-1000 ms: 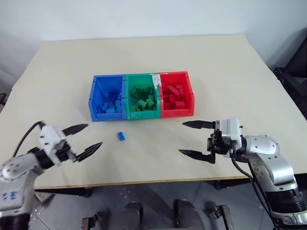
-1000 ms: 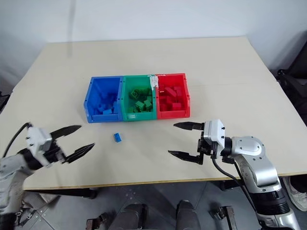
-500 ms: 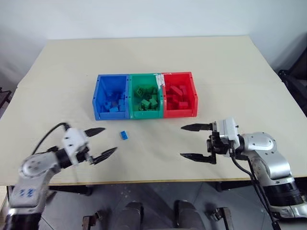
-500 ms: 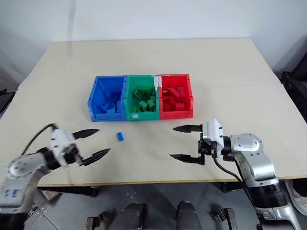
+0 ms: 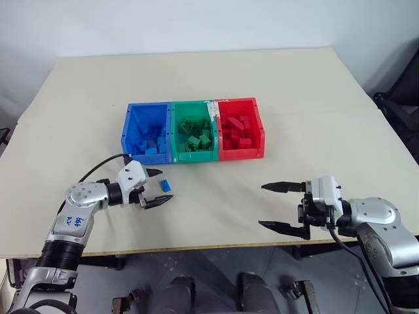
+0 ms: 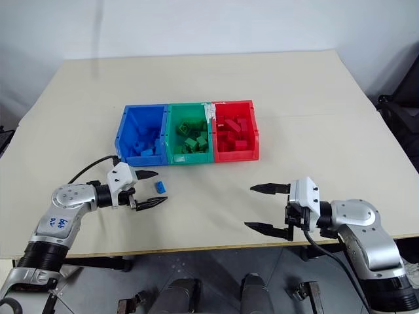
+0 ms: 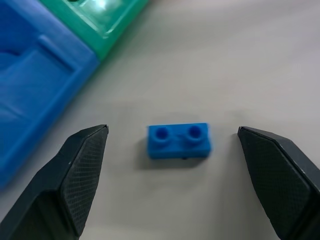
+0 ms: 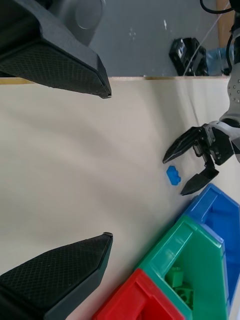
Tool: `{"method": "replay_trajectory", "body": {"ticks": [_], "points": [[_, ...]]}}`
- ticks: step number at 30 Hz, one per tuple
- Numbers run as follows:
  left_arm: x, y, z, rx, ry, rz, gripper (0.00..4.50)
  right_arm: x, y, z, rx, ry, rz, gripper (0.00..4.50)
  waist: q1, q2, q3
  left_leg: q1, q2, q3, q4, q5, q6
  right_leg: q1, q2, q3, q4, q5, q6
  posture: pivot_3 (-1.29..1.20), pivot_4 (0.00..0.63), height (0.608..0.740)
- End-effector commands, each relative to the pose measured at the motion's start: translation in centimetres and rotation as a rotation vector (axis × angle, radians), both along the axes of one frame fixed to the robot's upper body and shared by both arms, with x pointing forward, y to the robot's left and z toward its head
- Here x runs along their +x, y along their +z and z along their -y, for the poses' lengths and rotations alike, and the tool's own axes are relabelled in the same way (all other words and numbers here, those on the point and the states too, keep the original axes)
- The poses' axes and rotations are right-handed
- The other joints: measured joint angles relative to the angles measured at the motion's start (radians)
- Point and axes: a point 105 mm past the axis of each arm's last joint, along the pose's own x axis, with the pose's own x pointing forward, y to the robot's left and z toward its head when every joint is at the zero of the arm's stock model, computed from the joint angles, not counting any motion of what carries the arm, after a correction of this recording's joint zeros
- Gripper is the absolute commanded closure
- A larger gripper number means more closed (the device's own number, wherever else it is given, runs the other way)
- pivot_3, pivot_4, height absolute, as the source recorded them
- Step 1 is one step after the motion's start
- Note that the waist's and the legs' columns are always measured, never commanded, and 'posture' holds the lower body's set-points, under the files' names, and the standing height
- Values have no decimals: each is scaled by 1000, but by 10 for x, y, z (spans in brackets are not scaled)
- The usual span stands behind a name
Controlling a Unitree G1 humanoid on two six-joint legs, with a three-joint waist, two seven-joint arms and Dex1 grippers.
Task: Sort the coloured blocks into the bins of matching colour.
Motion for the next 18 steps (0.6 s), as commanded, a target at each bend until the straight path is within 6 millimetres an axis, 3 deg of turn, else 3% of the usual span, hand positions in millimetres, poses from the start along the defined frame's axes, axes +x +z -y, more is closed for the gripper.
{"method": "replay_trajectory", "body": {"ticks": [1, 10, 13, 18], "points": [[-1, -18, -4, 53, 19, -76, 495, -5, 11, -1, 23, -12, 45, 0, 0, 0, 0, 0, 0, 0, 0, 0, 0, 0, 0, 0, 0, 0, 0, 0, 150, 740], [-9, -22, -6, 54, -11, -106, 3057, -5, 12, -1, 31, -23, 55, 0, 0, 1, -1, 1, 0, 0, 0, 1, 0, 1, 0, 0, 1, 0, 0, 0, 150, 740], [-12, -13, -8, 0, -8, -69, 3052, -3, 16, -4, 56, -21, 62, 0, -3, 1, -1, 1, 0, 0, 0, 1, 0, 1, 0, 0, 1, 0, 0, 0, 150, 740], [-13, 28, -13, -214, 35, 67, 3052, 8, 33, -11, 168, -60, 97, 0, -10, 1, -1, 1, 2, 1, -2, 1, -1, -1, 1, 1, 1, 0, -1, 0, 150, 740]]}}
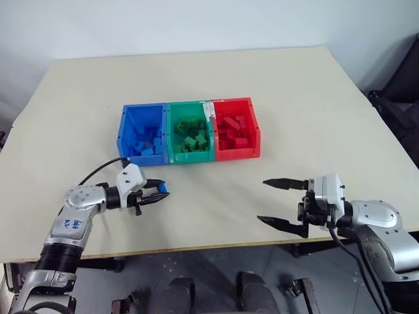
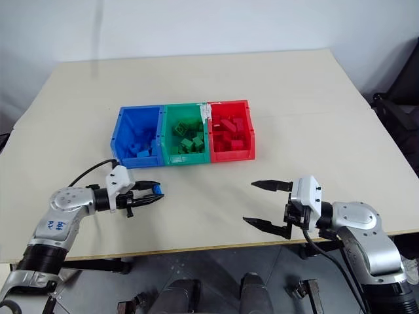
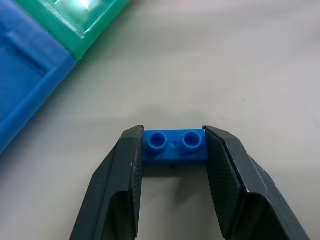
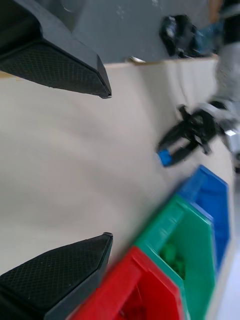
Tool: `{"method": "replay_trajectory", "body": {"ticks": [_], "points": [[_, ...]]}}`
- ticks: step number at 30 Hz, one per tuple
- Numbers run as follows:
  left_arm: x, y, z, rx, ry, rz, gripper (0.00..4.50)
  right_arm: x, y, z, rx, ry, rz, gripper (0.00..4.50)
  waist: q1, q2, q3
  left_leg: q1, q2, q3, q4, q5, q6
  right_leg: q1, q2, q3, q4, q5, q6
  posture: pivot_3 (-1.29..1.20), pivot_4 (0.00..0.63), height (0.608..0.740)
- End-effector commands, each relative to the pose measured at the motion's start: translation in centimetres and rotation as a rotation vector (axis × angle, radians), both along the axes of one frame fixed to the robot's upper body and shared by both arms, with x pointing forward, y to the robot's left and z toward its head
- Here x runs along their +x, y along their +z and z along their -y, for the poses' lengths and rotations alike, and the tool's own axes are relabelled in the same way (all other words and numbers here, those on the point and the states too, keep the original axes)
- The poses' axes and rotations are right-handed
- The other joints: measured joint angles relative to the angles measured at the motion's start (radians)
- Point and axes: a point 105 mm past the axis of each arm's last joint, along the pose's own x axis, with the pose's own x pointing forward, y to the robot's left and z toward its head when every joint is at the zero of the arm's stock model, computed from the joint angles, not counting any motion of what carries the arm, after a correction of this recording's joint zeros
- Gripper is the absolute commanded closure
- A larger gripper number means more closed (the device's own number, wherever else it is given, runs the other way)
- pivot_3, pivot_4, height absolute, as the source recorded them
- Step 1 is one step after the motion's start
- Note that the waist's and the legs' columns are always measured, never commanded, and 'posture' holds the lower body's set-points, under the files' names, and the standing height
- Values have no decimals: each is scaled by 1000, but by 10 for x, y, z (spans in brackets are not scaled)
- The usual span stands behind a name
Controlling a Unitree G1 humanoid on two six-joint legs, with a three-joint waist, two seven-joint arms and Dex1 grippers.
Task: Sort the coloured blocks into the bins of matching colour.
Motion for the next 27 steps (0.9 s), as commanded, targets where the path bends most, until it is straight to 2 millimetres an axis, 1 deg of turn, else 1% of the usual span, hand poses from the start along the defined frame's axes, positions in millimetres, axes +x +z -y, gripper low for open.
{"method": "replay_trajectory", "body": {"ticks": [1, 3, 4, 7, 9, 11, 13, 15, 16, 18, 21, 22, 25, 27], "points": [[2, 44, -7, -163, 56, 136, 3052, 6, 23, -6, 92, -26, 73, 0, 5, 0, 0, 0, 1, -1, 0, 0, 0, 0, 0, 0, 0, 0, 0, 0, 150, 740], [8, 69, -11, -274, 133, 178, 3052, 14, 32, -7, 145, -71, 107, 0, 9, -1, 0, -2, 3, -1, 1, 0, 0, 0, -1, -1, 0, 0, 0, 0, 150, 740], [10, 77, -13, -308, 159, 191, 3052, 17, 35, -7, 162, -86, 117, 0, 11, -1, 0, -2, 3, -1, 2, 0, 0, 0, -1, -1, 0, 0, 0, 0, 150, 740], [25, 104, -15, -359, 257, 269, 3052, 24, 42, -9, 205, -120, 136, 0, 21, -1, 0, -2, 2, -2, 3, 0, 0, 0, -1, -1, 0, 0, 1, 0, 150, 740], [33, 110, -17, -362, 306, 286, 3052, 26, 44, -10, 220, -130, 139, 0, 23, -1, 0, -2, -1, -2, 3, 0, 0, 0, -1, -1, 0, 1, 1, 0, 150, 740], [53, 117, -24, -334, 423, 306, 3052, 27, 45, -12, 225, -135, 148, 0, 24, -1, 0, -2, -3, -2, 2, 0, 0, 0, -1, -1, 0, 1, 1, 0, 150, 740], [62, 118, -25, -342, 456, 283, 3052, 27, 46, -13, 225, -135, 155, 0, 24, -1, 0, -2, -3, -2, 2, 0, 0, 0, 0, -1, 0, 1, 1, 0, 150, 740], [63, 115, -23, -332, 431, 256, 2324, 26, 47, -14, 224, -133, 160, 0, 18, -1, 0, -2, -3, -2, 2, 0, 0, 0, -1, -1, 0, 1, 1, 0, 150, 740], [62, 111, -22, -314, 423, 244, 2096, 25, 47, -14, 221, -131, 162, 0, 13, -1, 0, -2, -3, -1, 1, 0, 0, 0, -1, -1, 0, 1, 1, 0, 150, 740], [62, 104, -24, -287, 416, 211, 1503, 24, 48, -12, 211, -126, 164, 0, 5, -1, 0, -2, -3, -2, 0, 0, 0, 0, -1, -1, 0, 1, 1, 0, 150, 740], [59, 102, -31, -287, 410, 204, 462, 24, 47, -11, 200, -123, 165, 0, 0, -1, 1, -2, -3, -1, -1, 0, 0, -1, 0, -1, 0, 1, 1, 0, 150, 740], [57, 101, -36, -284, 416, 213, 191, 24, 47, -10, 195, -122, 164, 0, 0, -1, 1, -3, -2, -1, -1, 0, 0, -1, 0, -1, 0, 1, 1, 0, 150, 740], [47, 101, -49, -282, 421, 222, 191, 25, 45, -9, 186, -116, 160, 0, -3, -1, 0, -2, -2, -1, -1, 0, 0, -1, 0, -1, 0, 1, 1, 0, 150, 740], [32, 101, -54, -251, 373, 252, 191, 26, 42, -7, 171, -104, 150, 0, -2, -1, 0, -3, -2, -1, -1, 0, 0, -1, -1, -1, 0, 1, 1, 0, 150, 740]]}}
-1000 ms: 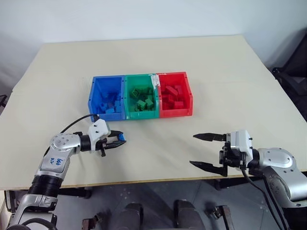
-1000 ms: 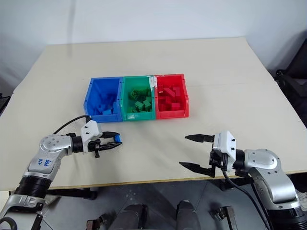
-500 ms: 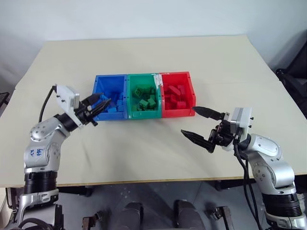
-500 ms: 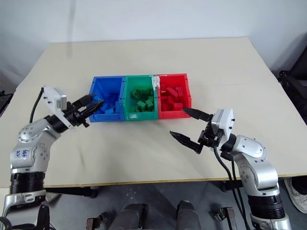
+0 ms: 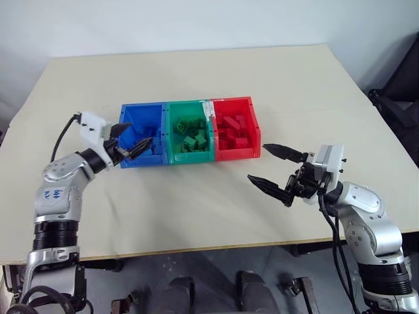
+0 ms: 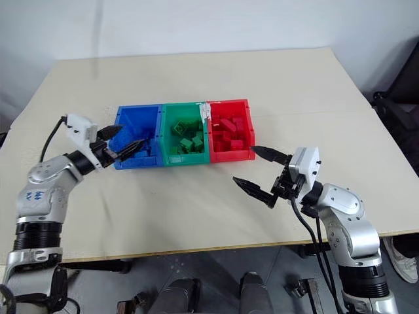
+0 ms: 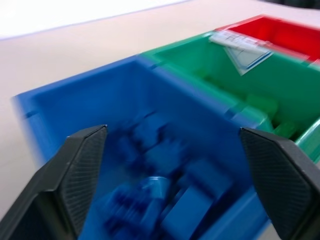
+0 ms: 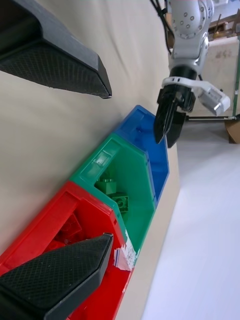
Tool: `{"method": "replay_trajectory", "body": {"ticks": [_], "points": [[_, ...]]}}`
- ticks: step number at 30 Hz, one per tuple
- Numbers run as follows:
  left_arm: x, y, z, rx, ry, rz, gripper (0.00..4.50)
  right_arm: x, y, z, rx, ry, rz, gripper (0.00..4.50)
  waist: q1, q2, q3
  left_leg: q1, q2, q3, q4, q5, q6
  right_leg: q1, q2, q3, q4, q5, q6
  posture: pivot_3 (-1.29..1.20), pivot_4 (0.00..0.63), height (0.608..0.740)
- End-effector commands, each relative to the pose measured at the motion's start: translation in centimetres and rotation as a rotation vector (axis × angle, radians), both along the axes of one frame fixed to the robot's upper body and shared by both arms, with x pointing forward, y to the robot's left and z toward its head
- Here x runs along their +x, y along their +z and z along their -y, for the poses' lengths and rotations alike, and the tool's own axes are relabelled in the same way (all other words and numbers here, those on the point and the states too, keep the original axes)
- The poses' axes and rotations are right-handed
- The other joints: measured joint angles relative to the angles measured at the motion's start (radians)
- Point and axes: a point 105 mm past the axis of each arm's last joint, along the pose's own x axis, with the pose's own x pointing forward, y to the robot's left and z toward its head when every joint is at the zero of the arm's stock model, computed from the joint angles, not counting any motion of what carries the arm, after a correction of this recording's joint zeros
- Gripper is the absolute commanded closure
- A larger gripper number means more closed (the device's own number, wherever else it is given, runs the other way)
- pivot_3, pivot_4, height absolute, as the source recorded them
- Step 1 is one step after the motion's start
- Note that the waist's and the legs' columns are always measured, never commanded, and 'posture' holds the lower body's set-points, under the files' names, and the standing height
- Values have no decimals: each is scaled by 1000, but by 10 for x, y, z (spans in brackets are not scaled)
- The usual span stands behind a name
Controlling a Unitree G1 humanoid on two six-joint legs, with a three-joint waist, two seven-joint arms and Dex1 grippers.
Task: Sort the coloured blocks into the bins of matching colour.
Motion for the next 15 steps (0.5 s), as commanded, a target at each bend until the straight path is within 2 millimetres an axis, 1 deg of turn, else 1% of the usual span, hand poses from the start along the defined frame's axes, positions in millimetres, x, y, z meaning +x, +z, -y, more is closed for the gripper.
{"method": "replay_trajectory", "body": {"ticks": [1, 3, 7, 9, 12, 15], "points": [[-28, 12, -12, 78, -65, 95, 191, -2, 6, 6, -29, 23, 38, 0, 1, 0, 0, 0, 0, 0, 0, 0, 0, 0, 0, 0, 0, 0, 0, 0, 150, 740], [-48, 0, -18, 149, -104, 71, 191, -2, -1, 10, -69, 40, 24, 0, -3, 0, 0, 0, 0, 1, 0, 0, 0, 0, 0, 0, -1, 0, 0, 0, 150, 740], [-96, -33, -40, 274, -128, -18, 191, -6, -18, 21, -152, 59, -12, 0, -4, 0, 0, 0, 6, 1, -2, -1, 1, 0, -1, 0, -2, 0, 0, 0, 150, 740], [-111, -38, -43, 301, -143, -32, 191, -9, -24, 26, -182, 63, -24, 0, 0, 0, 0, 0, 6, 2, -1, -2, 1, 0, -1, 0, -4, -1, -1, 0, 150, 740], [-119, -36, -46, 297, -133, -21, 191, -12, -30, 31, -213, 70, -35, 0, 18, 0, 0, 0, 7, 1, 0, -2, 2, 2, 0, -1, -5, -1, -1, 0, 150, 740], [-118, -33, -48, 283, -96, 4, 191, -10, -32, 36, -207, 44, -32, 0, 29, 0, 0, 1, 7, 1, 0, -4, 5, 3, 0, -1, -5, 1, -2, 0, 150, 740]]}}
